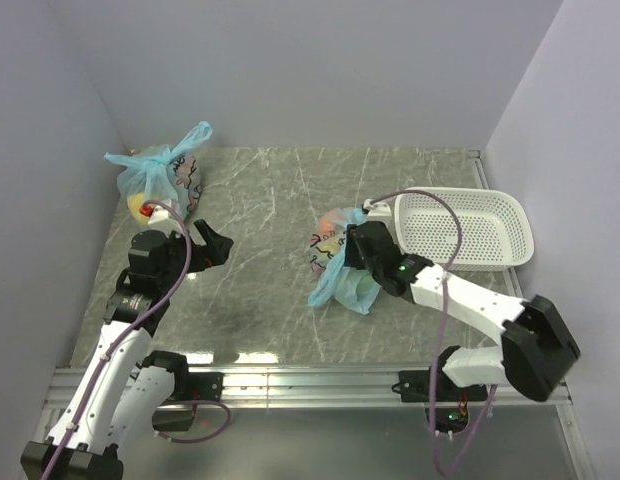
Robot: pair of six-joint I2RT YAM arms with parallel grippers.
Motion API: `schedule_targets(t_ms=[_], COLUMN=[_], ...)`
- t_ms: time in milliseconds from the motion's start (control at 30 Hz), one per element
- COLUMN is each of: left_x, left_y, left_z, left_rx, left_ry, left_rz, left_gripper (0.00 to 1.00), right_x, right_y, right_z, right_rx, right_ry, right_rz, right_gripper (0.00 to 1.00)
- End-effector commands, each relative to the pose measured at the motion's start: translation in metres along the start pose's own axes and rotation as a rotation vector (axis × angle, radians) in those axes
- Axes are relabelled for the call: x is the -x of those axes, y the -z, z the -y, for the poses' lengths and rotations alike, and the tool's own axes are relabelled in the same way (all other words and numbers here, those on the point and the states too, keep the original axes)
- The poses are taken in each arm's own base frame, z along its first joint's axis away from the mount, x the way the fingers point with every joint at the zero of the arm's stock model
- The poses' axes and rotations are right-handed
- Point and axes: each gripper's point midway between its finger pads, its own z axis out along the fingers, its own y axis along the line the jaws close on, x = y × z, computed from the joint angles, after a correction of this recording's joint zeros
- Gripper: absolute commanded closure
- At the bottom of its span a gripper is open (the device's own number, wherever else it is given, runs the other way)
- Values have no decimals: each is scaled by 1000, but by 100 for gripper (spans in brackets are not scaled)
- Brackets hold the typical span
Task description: Untie the knot of the plastic bag and take out the fruit
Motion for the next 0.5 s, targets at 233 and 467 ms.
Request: schedule_targets(t_ms=[233, 467], left_x=[6, -3], left_y=[2, -1], left_z=[3, 18], left_rx=[-21, -105], left_ry=[-27, 35], left_rz=[37, -7], left_gripper=[2, 3], right_x=[0, -9], right_y=[5, 51], right_z=[-81, -147], right_rx=[220, 563], right_ry=[331, 569], right_rz=[20, 101], right_gripper=[100, 100])
